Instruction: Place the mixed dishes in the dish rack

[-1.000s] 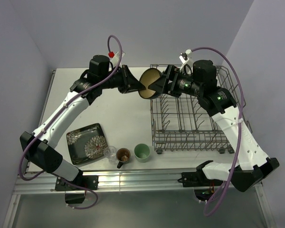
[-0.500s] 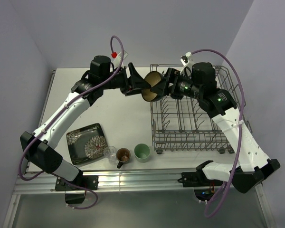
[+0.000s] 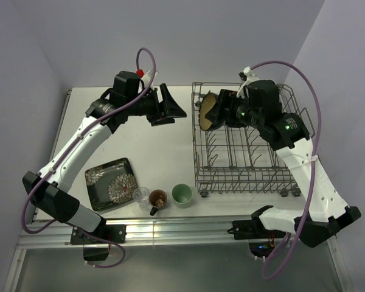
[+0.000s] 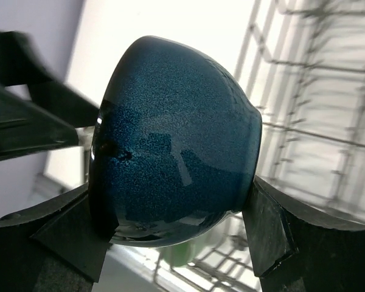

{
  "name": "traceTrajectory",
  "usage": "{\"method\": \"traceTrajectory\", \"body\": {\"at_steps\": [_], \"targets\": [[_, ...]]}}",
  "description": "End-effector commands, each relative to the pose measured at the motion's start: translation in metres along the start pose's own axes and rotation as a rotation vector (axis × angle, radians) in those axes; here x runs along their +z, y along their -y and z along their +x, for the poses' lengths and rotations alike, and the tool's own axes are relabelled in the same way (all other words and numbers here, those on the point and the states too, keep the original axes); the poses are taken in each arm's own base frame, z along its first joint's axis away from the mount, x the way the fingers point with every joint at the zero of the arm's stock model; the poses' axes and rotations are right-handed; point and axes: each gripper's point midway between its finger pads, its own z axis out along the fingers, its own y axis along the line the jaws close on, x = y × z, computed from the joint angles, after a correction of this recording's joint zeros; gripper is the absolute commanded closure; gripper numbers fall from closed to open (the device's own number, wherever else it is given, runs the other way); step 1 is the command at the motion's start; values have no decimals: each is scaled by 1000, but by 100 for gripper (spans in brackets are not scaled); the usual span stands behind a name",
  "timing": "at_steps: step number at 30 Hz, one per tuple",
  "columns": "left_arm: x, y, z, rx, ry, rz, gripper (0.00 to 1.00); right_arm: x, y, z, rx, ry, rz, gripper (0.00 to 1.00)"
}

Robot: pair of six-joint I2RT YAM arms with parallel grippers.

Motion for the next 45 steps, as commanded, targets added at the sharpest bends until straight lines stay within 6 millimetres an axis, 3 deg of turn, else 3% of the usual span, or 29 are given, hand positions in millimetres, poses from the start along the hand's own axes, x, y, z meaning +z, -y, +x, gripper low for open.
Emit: {"method": "traceTrajectory", "body": {"at_steps": [1,7,8,10,13,15,17,23,29,34,39,44,45], "targets": [[-23,8,-16,87,75,-68,26,-37,1,-64,-93,242,76,100],[-33,-1,-12,88,124,-103,28,-49,46,-82,-176,259,306,100],[-31,-10,-6,77,117,-119,28,-50,53,-83,-212,254,337,100],[-41,-8,-4,91,148,-108,28,-52,74,-84,-241,241,444,100],[-45,-21,12,127,142,-121,28,-64,102,-90,-304,242,607,100],[-52,-25,20,155,151,-124,28,-66,118,-85,-350,217,683,100],[-50,-42,31,166,134,-146,28,-75,135,-80,-382,176,791,100],[-56,-46,53,249,102,-112,28,-101,176,-62,-495,48,1063,100],[-43,-34,62,321,46,-72,28,-102,195,-55,-591,-72,1202,100],[-34,-37,60,333,22,-70,29,-81,209,-44,-702,-201,1230,100],[-24,-46,62,333,-1,-74,28,-56,216,-48,-747,-280,1257,100],[-12,-58,58,331,-19,-84,29,-32,206,-54,-652,-249,1163,100],[-11,-53,52,337,-10,-84,29,-36,200,-57,-563,-201,1157,100]]}}
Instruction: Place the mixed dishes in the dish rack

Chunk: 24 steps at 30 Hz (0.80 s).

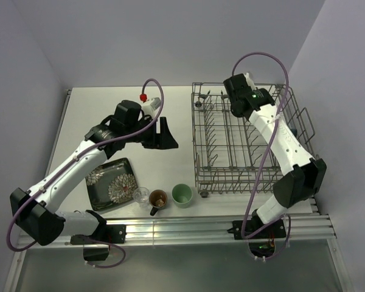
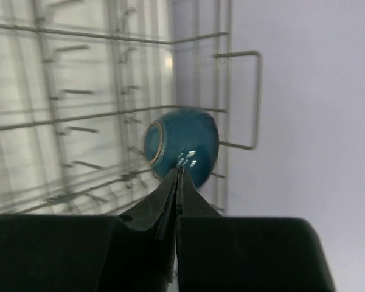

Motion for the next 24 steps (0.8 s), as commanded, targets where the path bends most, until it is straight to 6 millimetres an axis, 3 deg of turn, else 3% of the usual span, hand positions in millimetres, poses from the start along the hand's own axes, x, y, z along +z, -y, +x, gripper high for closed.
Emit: {"method": "traceTrajectory", "body": {"at_steps": [1,2,3,6,9,10,11,13,14,15,18,20,24], "targets": [[7,5,-22,47,32,23,29,-21,2,-23,252,46,-133,100],[7,7,-27,46,35,32,29,-19,-9,-27,298,23,-196,100],[5,12,-35,59,53,44,29,-30,-5,-33,418,12,-219,100],[9,17,-42,63,41,59,29,-38,-5,-38,533,-49,-234,99],[18,16,-38,44,19,78,30,-39,6,-35,665,-64,-211,72],[22,14,-37,36,10,79,30,-39,9,-32,704,-73,-214,51],[24,12,-36,29,4,78,30,-43,18,-26,771,-71,-226,39],[29,11,-36,19,-7,77,30,-26,11,-10,877,-141,-269,26],[30,10,-35,14,-15,71,30,-29,14,-3,926,-142,-301,26],[30,13,-38,19,-12,76,30,-17,1,8,978,-214,-345,29],[33,14,-44,5,-11,79,31,-10,-6,32,1066,-308,-351,41],[35,17,-46,-9,-7,90,31,-4,5,49,1119,-354,-283,41],[38,20,-50,-29,11,115,31,10,23,64,1170,-388,-226,41]]}}
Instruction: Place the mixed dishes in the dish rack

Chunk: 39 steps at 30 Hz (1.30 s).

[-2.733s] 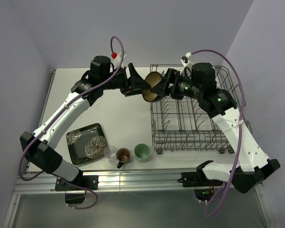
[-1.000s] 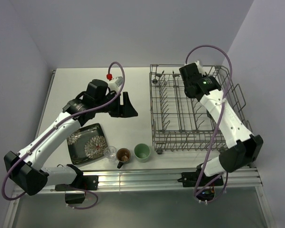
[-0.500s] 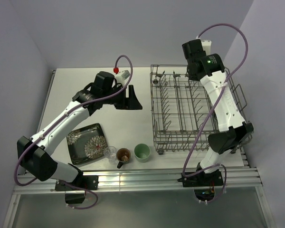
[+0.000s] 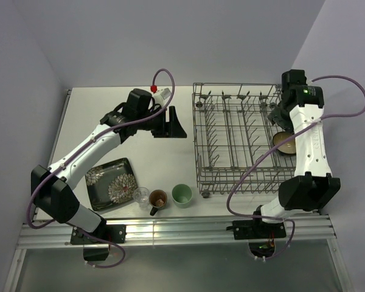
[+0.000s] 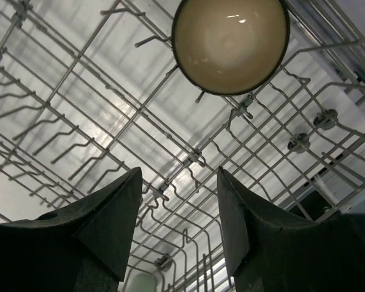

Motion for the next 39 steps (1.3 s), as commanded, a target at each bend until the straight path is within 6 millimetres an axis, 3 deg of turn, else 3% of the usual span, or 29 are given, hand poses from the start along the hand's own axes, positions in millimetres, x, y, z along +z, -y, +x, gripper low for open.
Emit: {"method": "traceTrajectory", "body": {"at_steps": [1,7,11,14,21,29,39], "targets": [[-5,25,-20,14,62,87,31,-3,11,-8,119,-1,-6,41],[-5,23,-13,12,54,98,31,34,18,-7,203,-55,139,36],[-9,25,-13,29,54,98,30,64,6,-12,240,-86,186,32],[-11,26,-14,43,54,91,30,79,0,-20,248,-88,242,29],[-14,20,-15,52,58,87,30,100,13,-39,209,-13,406,27],[-20,-3,-18,20,62,68,30,127,13,-16,132,-17,524,26],[-14,-8,-18,1,46,72,30,155,11,6,90,-24,601,26]]}}
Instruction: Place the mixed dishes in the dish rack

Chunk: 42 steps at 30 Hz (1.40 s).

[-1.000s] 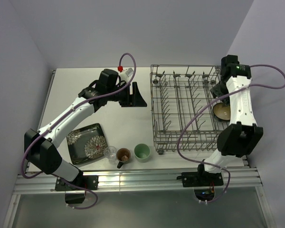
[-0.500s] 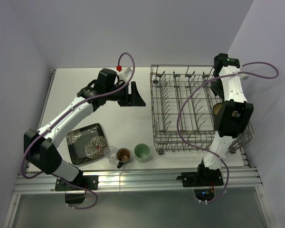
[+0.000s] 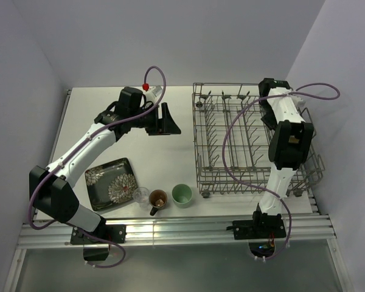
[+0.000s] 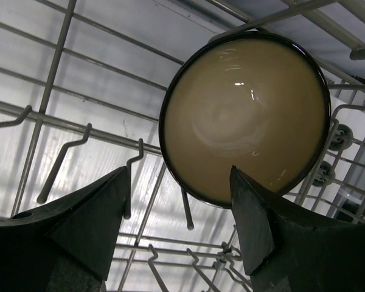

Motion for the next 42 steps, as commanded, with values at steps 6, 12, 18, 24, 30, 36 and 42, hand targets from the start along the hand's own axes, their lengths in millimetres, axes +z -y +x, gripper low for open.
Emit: {"method": "traceTrajectory", "body": {"at_steps": [6,12,18,24,30,36,42], "targets": [[-3,1,-1,32,7,24,30,19,27,12,-40,34,161,25],[-2,-4,0,20,3,20,30,30,22,28,-28,-3,166,30],[-4,-9,3,10,0,21,29,42,27,38,-20,-6,209,42],[-4,-12,4,6,-5,15,29,47,29,42,-26,-3,219,74],[-3,-11,0,8,-4,13,29,29,23,21,-5,19,157,100],[3,-8,-6,-10,-15,27,30,-13,18,-26,19,86,41,100],[7,-8,-6,-40,-22,40,31,-56,19,-61,47,142,-94,100]]}}
